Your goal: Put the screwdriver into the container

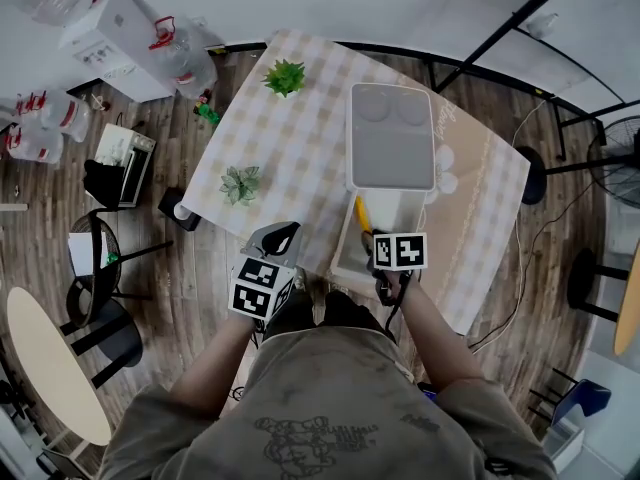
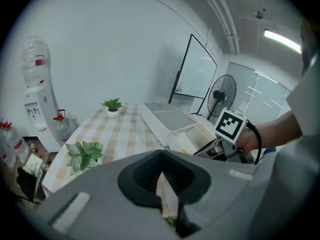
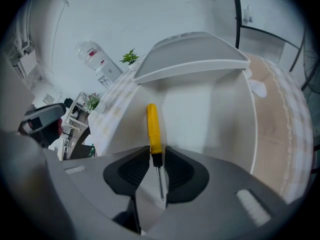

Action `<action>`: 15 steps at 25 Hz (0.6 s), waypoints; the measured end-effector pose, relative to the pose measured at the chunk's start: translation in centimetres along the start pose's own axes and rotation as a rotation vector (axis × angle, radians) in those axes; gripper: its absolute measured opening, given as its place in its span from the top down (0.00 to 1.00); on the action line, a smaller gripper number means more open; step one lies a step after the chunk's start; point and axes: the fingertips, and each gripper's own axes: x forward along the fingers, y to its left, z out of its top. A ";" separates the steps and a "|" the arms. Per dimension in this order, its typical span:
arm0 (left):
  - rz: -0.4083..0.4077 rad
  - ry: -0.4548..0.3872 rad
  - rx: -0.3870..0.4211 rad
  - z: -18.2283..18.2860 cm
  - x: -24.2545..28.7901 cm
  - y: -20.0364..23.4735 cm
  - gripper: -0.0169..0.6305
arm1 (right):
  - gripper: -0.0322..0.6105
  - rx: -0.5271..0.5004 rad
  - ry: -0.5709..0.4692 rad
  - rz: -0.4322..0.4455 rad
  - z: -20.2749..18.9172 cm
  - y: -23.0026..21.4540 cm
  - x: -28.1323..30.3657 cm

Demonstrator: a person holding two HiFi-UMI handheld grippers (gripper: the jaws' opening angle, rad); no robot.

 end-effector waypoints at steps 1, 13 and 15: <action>0.001 -0.005 0.003 0.2 -0.2 0.0 0.97 | 0.76 -0.002 -0.012 0.003 0.2 0.2 -0.3; 0.024 -0.167 0.066 6.8 -4.6 -0.3 0.97 | 0.86 -0.072 -0.323 0.098 6.3 3.8 -10.6; 0.026 -0.204 0.087 8.3 -5.8 -0.7 0.97 | 0.87 -0.087 -0.395 0.114 7.3 4.6 -13.2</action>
